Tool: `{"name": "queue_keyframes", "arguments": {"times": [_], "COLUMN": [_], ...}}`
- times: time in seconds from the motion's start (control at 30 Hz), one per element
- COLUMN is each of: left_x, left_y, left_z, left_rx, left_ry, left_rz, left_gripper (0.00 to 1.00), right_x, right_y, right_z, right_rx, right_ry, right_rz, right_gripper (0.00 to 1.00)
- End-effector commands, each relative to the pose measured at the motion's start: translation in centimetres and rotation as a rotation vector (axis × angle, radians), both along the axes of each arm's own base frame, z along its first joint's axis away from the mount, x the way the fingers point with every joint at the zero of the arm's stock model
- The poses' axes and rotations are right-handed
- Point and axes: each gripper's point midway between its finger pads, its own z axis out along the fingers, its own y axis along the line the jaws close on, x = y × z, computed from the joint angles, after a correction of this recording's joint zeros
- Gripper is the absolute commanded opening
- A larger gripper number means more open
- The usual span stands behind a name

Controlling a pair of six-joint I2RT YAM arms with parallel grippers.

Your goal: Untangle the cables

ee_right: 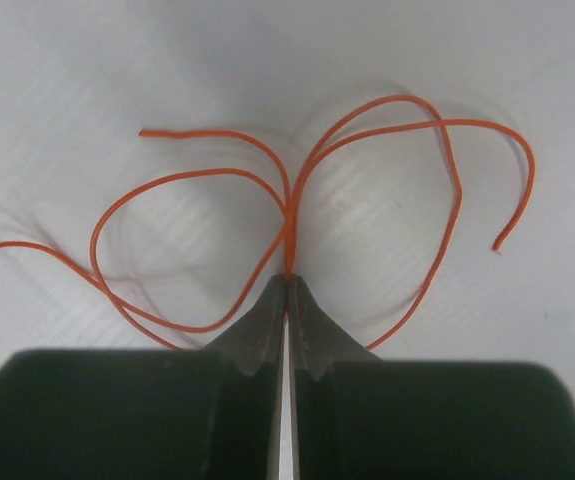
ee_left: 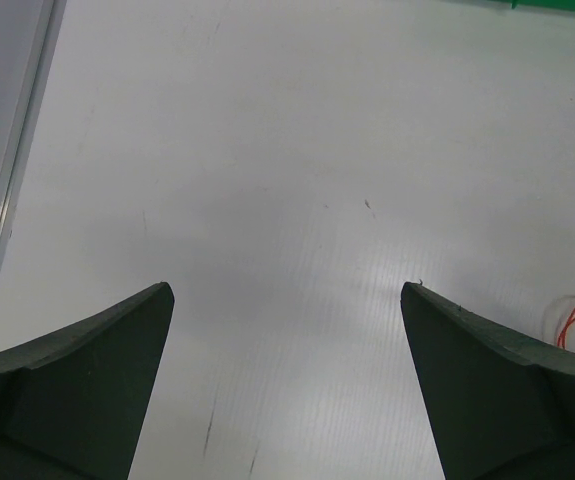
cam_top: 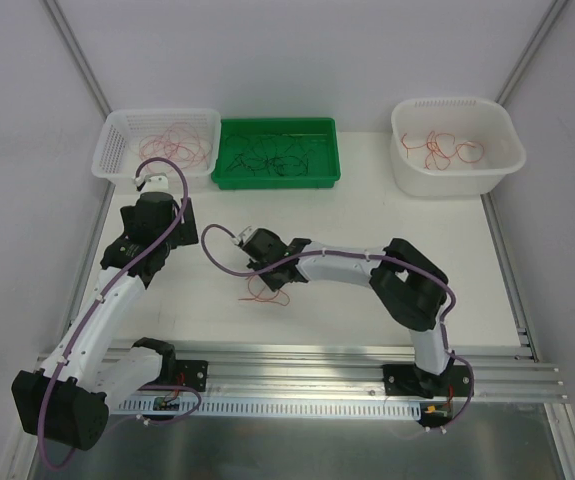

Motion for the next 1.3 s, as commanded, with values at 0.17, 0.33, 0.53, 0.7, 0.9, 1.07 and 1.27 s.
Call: {"name": "queue_keyframes", "arguments": {"times": [0.17,0.33,0.53,0.7,0.9,1.07,1.27], "left_x": [0.0,0.0,0.1,0.1,0.2,0.3,0.4], "left_y": [-0.3,-0.5,-0.7,-0.7,-1.1,-1.3,-1.6], "left_z": [0.0,-0.1,-0.3,-0.5,-0.9,-1.3,-1.6], "left_rx": [-0.031,-0.034,-0.038,-0.037,-0.040,-0.040,-0.051], "left_ry": [-0.011,-0.007,0.002,0.009,0.027,0.043,0.059], "left_rz": [-0.006,-0.016,-0.029,-0.034,-0.052,-0.061,-0.075], "left_gripper": [0.99,0.99,0.99,0.99,0.99,0.99,0.99], "right_x": [5.1,10.6,18.2,23.9,31.6,36.4,37.1], "right_y": [-11.4,-18.9,-29.6,-36.8,-42.1,-46.4,-47.1], "right_z": [9.1,17.5,26.9,32.4,33.8,29.5,25.8], "right_rx": [-0.010,0.125,0.248,0.383,0.446,0.404,0.402], "right_ry": [-0.158,-0.260,-0.433,-0.559,-0.657,-0.654,-0.595], "right_rz": [-0.227,-0.438,-0.736,-0.910,-0.992,-1.082,-1.087], "right_gripper": [0.01,0.01,0.01,0.01,0.01,0.01,0.69]}}
